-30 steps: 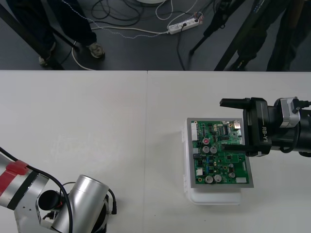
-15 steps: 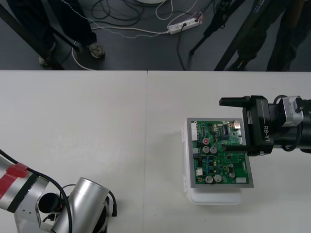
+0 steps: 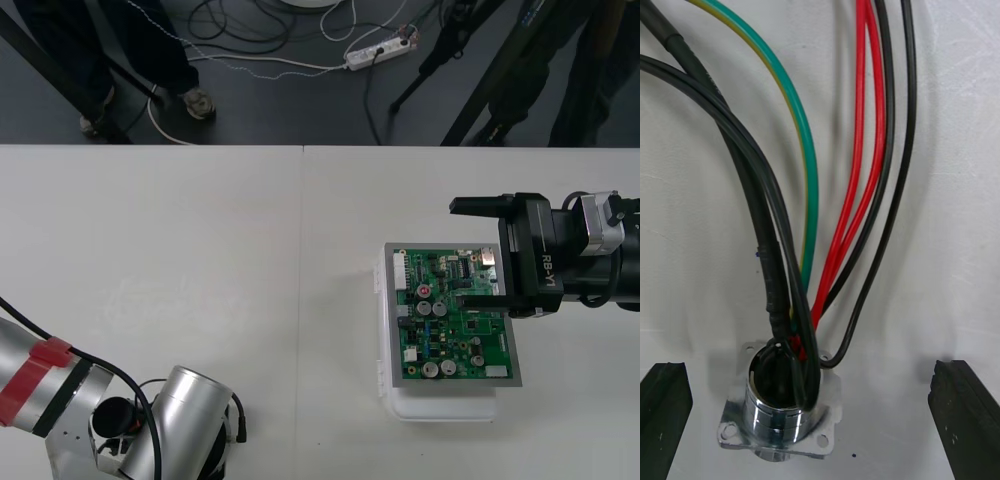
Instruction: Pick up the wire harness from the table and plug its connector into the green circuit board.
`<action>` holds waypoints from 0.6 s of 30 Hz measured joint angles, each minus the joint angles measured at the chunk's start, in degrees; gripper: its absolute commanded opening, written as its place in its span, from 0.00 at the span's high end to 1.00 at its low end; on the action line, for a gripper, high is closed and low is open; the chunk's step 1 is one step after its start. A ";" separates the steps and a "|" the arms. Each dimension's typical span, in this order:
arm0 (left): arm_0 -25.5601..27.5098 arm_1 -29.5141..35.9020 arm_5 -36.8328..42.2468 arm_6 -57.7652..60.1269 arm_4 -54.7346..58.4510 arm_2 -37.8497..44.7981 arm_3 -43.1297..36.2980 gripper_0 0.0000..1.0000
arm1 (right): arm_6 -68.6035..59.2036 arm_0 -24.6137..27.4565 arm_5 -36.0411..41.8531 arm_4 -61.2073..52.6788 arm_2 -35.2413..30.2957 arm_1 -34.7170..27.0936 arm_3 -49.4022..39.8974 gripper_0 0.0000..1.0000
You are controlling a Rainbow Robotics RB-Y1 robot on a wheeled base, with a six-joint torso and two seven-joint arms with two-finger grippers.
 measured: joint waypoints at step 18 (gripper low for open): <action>1.08 0.00 0.00 1.67 -0.80 0.00 0.00 1.00 | -0.02 -0.14 0.00 0.22 0.00 0.00 0.00 0.00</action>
